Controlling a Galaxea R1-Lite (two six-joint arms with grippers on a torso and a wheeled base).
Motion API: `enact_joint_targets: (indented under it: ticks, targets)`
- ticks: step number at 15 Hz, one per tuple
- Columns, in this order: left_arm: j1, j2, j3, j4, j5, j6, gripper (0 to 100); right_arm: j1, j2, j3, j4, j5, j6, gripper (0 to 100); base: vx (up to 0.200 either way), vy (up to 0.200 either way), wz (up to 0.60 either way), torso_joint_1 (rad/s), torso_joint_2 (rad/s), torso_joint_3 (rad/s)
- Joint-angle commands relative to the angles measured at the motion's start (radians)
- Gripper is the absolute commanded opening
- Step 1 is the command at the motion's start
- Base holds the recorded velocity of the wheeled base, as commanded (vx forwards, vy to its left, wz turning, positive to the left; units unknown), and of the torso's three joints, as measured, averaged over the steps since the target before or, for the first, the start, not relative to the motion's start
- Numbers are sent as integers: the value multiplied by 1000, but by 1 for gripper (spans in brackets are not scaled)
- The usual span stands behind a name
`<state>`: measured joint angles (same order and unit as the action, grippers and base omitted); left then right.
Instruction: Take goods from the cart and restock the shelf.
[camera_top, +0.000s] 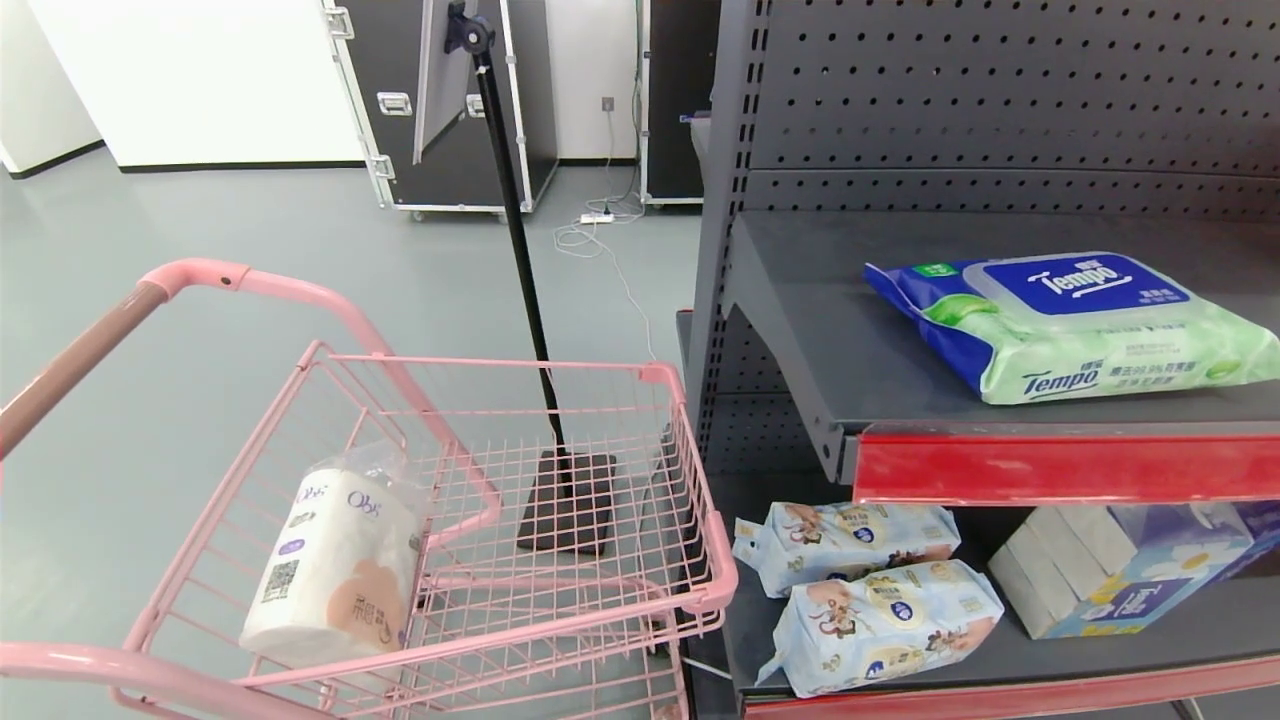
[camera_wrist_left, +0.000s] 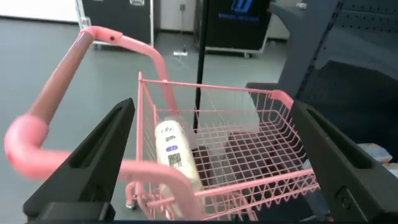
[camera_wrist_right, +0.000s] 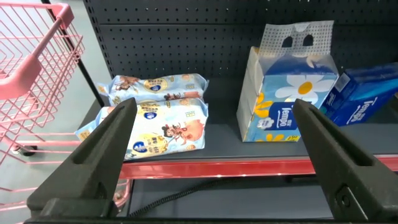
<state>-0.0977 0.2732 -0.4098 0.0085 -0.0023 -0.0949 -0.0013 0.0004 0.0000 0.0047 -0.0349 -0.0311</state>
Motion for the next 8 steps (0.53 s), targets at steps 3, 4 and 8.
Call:
enact_joint_targets:
  ticks: [3, 4, 8]
  targets:
    - [-7, 985, -613, 199, 16, 136, 100, 0, 1, 0, 0, 1, 0, 100, 0, 0, 0, 0, 0, 0]
    - [-13, 1068, -708, 392, 33, 161, 100, 0, 1, 0, 0, 1, 0, 100, 0, 0, 0, 0, 0, 0]
    - [-45, 1348, -868, 613, 39, 118, 100, 0, 1, 0, 0, 1, 2, 100, 0, 0, 0, 0, 0, 0]
